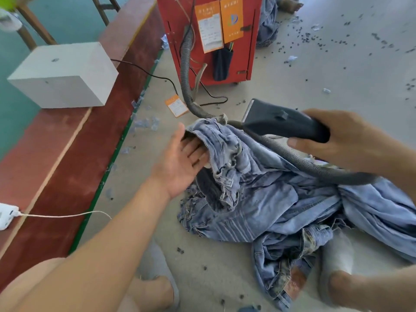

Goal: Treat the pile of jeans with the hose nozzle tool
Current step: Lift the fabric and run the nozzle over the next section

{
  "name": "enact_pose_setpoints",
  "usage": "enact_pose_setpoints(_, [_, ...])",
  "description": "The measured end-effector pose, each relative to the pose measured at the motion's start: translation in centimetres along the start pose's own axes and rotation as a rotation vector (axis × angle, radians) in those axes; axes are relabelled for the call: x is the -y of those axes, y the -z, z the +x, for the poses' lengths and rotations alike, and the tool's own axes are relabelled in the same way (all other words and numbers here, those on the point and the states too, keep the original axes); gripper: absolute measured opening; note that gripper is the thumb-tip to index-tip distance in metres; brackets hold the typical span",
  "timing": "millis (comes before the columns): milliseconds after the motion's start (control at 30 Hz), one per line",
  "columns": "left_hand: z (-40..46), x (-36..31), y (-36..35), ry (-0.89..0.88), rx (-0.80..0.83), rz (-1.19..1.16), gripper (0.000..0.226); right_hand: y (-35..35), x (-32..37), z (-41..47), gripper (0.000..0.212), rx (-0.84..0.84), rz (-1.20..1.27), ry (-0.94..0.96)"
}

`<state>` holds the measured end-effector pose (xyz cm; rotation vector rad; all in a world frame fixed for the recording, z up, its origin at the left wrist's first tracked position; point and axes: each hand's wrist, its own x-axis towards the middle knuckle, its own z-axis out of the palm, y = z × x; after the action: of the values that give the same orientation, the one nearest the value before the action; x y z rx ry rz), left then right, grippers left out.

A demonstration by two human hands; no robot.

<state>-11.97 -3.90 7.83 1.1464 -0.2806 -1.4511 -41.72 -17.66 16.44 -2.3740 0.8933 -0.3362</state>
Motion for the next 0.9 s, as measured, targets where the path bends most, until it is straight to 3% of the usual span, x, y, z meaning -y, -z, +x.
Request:
enact_pose_setpoints(67, [0.5,3.7,-1.1,0.126,-0.061,0.403,0.043,-0.2,-0.4,0.0,0.014,-0.016,0.02,-0.015])
enact_pose_setpoints(100, [0.8,5.2,-1.5,0.164,-0.094,0.485,0.034,-0.4,-0.7,0.1,0.017,-0.011,0.016,-0.021])
enact_pose_setpoints(167, [1.7,5.9,-2.1,0.169,-0.133,0.395,0.029,-0.6,-1.0,0.2,0.018,0.029,-0.023,-0.035])
enact_pose_setpoints(333, [3.4,1.9,-2.4,0.023,-0.046,-0.091,0.047,-0.3,-1.9,-0.3,0.023,0.157,-0.179,0.011])
enact_pose_setpoints(500, [2.6,2.6,-3.4,0.026,-0.077,-0.132,0.044,-0.4,-3.0,0.0,0.044,0.184,-0.273,-0.029])
enact_pose_setpoints(600, [2.5,2.5,-3.5,0.0,-0.063,-0.177,0.045,-0.5,-3.4,0.1,0.036,0.194,-0.289,0.008])
enact_pose_setpoints(767, [2.3,3.2,-4.0,0.024,-0.016,-0.202,0.049,-2.8,-1.6,0.7,0.032,0.361,-0.301,0.074])
enact_pose_setpoints(900, [2.2,3.7,-3.9,0.059,-0.025,-0.125,0.057,-5.1,0.2,1.0,0.039,0.255,-0.194,0.138])
